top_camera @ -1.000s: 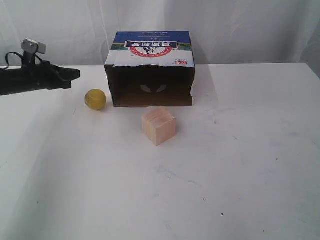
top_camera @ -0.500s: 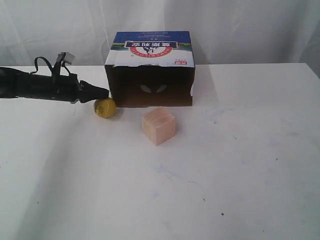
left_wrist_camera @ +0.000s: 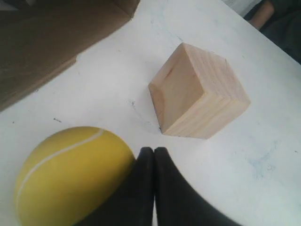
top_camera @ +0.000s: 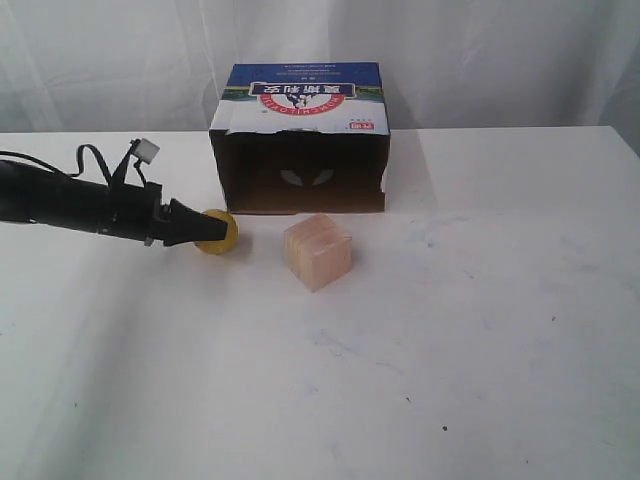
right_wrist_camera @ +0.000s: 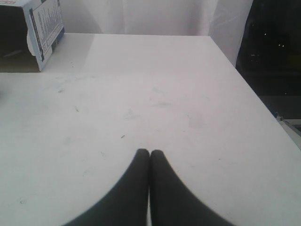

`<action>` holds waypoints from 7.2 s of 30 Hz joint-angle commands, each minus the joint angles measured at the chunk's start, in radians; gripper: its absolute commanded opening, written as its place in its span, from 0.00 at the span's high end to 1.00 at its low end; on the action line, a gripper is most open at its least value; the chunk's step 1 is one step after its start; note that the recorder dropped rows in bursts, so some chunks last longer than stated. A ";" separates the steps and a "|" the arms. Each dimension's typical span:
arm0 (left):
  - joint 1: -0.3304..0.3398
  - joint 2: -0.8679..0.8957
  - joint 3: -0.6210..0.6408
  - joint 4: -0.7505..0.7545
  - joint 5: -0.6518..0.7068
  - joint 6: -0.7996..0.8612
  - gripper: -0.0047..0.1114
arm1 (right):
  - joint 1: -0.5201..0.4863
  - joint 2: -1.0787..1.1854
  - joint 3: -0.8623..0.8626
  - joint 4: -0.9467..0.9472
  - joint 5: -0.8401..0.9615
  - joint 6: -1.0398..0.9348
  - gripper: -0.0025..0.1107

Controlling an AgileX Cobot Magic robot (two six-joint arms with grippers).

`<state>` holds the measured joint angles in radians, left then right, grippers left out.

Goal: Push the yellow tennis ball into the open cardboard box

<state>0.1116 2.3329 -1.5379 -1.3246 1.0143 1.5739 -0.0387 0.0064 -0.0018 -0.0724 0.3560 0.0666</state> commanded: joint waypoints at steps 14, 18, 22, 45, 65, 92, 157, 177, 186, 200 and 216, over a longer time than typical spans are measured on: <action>0.002 -0.090 0.087 -0.260 -0.537 0.340 0.96 | -0.006 -0.006 0.002 -0.005 -0.007 0.001 0.98; 0.002 -0.067 0.087 -0.382 -0.478 0.468 0.96 | -0.006 -0.006 0.002 -0.005 -0.007 0.001 0.98; 0.002 -0.067 0.087 -0.347 -0.411 0.404 0.96 | -0.006 -0.006 0.002 -0.005 -0.007 0.001 0.98; -0.132 -0.067 0.157 -0.394 -0.315 0.479 0.96 | -0.006 -0.006 0.002 -0.005 -0.007 0.001 0.98; -0.134 -0.065 0.084 -0.420 -0.202 0.521 0.96 | -0.006 -0.006 0.002 -0.005 -0.007 0.001 0.98; 0.005 -0.194 0.282 -0.420 -0.419 0.546 0.96 | -0.006 -0.006 0.002 -0.005 -0.007 0.001 0.98; -0.035 -0.094 0.242 -0.408 -0.267 0.442 0.96 | -0.006 -0.006 0.002 -0.005 -0.007 0.020 0.98; -0.007 -0.206 0.238 -0.420 -0.489 0.448 0.96 | -0.006 -0.006 0.002 -0.005 -0.007 0.020 0.98; -0.017 -0.142 0.221 -0.420 -0.457 0.463 0.96 | -0.006 -0.006 0.002 -0.005 -0.007 0.020 0.98; -0.086 -0.142 0.235 -0.420 -0.318 0.476 0.96 | -0.006 -0.006 0.002 -0.005 -0.007 0.020 0.98; -0.123 -0.142 0.235 -0.420 -0.365 0.504 0.96 | -0.006 -0.006 0.002 -0.005 -0.007 0.020 0.98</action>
<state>-0.0084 2.1937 -1.3118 -1.7225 0.6285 1.9573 -0.0387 0.0064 -0.0018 -0.0724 0.3560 0.0843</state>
